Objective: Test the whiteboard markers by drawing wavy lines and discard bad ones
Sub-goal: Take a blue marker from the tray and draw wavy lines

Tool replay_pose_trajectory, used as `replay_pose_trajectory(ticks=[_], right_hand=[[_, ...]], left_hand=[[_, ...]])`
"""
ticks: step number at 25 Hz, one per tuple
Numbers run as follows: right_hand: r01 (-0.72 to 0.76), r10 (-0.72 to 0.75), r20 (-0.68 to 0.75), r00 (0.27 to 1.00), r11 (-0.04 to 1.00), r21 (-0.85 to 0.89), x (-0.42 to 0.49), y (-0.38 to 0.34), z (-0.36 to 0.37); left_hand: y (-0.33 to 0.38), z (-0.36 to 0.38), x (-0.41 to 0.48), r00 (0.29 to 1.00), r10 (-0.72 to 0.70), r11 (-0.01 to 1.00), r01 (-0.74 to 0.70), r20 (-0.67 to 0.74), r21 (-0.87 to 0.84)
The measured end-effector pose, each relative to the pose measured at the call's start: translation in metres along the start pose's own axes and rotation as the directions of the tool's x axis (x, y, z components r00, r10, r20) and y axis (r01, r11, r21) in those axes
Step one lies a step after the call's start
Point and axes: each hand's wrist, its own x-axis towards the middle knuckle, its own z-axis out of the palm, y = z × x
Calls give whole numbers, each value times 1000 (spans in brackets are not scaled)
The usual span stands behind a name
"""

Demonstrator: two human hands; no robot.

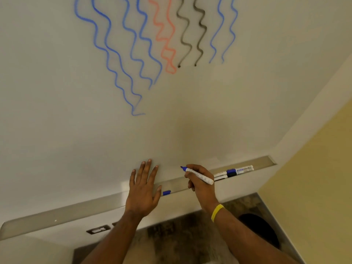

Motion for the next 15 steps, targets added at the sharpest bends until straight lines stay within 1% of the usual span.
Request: replay_pose_trajectory(ticks=[2,4,6,9,12,15], right_hand=[[-97,97,-30,995,995,24,-2,14,-12],[-203,205,-61,977,978,43,-6,28,-25],[-282,285,-82,955,958,53,-10,41,-38],[-338,340,-103,935,940,34,-17,54,-55],[-359,360,-118,926,933,26,-20,63,-69],[-370,370,-133,919,929,29,-19,67,-80]], left_hand=[[4,16,-2,993,12,999,-7,114,-43],[9,31,-1,974,0,995,24,228,-101],[16,44,2,934,-1,989,54,358,-136],[24,62,6,862,-1,993,58,507,-98],[26,75,8,833,-27,992,92,553,-90],[28,84,11,833,-61,983,145,550,-111]])
